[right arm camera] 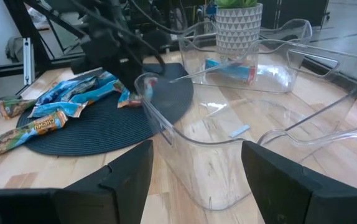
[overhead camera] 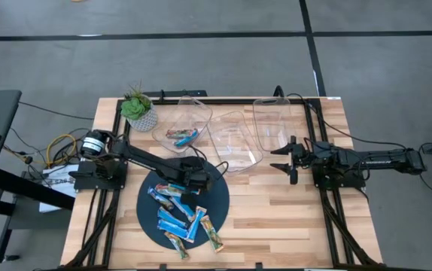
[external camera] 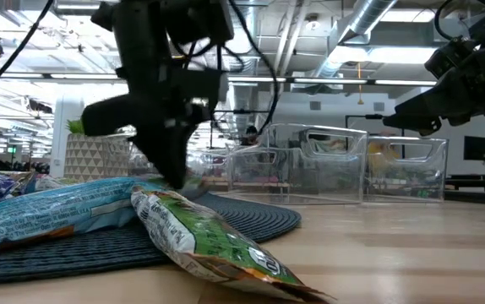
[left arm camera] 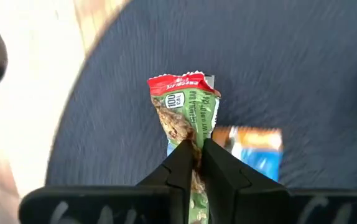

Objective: Pick and place Granola Bars by type
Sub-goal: Put the red granola bar into the left transparent bin

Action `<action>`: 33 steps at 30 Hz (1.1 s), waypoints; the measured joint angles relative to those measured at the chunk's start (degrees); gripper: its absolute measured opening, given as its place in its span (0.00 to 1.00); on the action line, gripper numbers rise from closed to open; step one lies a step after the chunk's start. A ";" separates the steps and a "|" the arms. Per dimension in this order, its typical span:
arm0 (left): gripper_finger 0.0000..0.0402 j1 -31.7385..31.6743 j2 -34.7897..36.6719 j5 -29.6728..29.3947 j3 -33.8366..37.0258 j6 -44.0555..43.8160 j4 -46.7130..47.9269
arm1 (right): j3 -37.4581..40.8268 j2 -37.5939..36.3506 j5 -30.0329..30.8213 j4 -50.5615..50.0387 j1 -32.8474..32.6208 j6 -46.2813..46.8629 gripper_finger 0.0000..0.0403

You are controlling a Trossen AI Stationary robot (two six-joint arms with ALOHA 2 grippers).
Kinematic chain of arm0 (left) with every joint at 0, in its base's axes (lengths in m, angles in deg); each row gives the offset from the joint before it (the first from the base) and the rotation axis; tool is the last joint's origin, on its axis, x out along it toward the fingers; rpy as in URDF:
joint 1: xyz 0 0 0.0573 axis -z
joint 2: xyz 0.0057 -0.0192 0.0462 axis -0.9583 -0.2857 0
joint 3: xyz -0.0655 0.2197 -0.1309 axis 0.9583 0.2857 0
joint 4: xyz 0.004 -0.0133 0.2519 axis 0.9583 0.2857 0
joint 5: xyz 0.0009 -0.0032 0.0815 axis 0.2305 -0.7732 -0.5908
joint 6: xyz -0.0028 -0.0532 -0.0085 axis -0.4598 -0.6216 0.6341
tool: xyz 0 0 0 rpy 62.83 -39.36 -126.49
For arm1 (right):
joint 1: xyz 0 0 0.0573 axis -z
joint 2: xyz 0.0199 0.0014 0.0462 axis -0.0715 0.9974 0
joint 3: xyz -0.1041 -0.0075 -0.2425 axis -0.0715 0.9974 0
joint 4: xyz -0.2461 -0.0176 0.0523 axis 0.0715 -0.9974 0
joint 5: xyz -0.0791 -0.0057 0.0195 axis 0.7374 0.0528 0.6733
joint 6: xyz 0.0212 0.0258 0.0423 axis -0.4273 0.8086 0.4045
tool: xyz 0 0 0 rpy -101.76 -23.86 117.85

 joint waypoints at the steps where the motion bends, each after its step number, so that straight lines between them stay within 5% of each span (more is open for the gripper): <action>1: 0.06 0.29 0.51 0.00 0.00 0.30 -1.11 | -0.02 0.00 0.00 0.00 0.00 0.01 0.59; 16: 0.07 -0.84 13.00 -4.01 -0.02 7.24 -20.17 | -0.02 0.00 0.00 0.00 0.01 0.00 0.59; 33: 0.01 -2.85 16.00 -12.18 -0.02 9.46 -16.45 | -0.02 0.00 0.00 0.00 0.02 -0.01 0.59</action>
